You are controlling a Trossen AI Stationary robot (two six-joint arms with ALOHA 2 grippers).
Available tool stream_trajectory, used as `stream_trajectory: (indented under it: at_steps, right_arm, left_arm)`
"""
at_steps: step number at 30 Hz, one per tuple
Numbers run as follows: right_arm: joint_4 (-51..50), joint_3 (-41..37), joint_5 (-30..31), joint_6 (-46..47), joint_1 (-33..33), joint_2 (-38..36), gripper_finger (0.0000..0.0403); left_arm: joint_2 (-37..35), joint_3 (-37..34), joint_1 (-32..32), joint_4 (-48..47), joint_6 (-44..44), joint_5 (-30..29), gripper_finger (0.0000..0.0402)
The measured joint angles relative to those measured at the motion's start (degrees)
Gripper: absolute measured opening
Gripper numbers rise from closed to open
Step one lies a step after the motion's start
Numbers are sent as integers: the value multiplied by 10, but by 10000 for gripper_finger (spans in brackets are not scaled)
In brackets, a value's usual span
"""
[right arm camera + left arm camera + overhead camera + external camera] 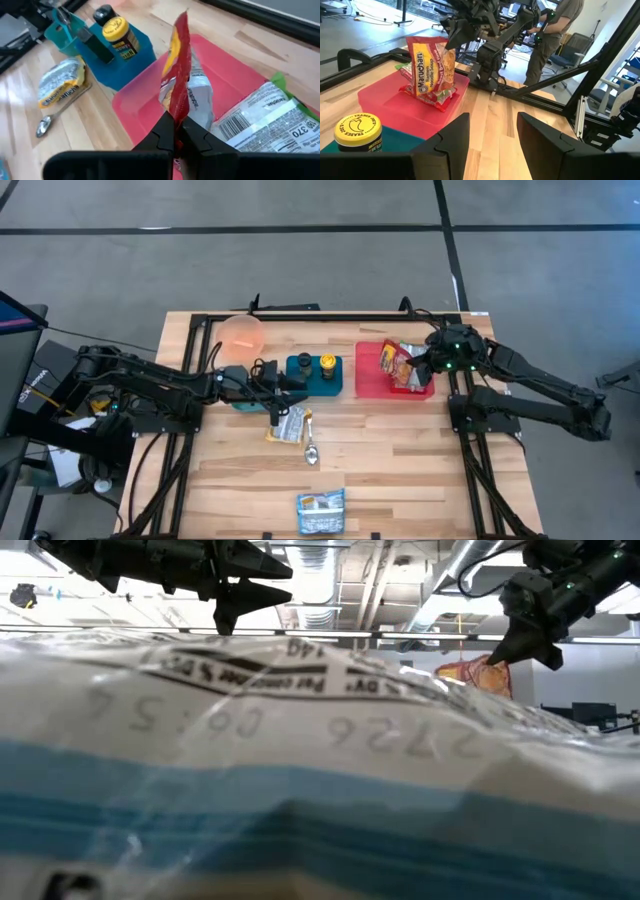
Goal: Pick & Place Food Item
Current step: Put the dark red noodle pack into the pink bin
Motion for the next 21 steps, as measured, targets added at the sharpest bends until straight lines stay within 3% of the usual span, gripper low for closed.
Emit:
stream_trajectory:
  at_steps: [9,21]
  right_arm:
    - [-48,10,-16,10,-4,14,0]
    - [-39,10,-10,10,-50,83,0]
  left_arm:
    - [0,0,0,0,0,0,158]
    - [0,0,0,1,0,0,158]
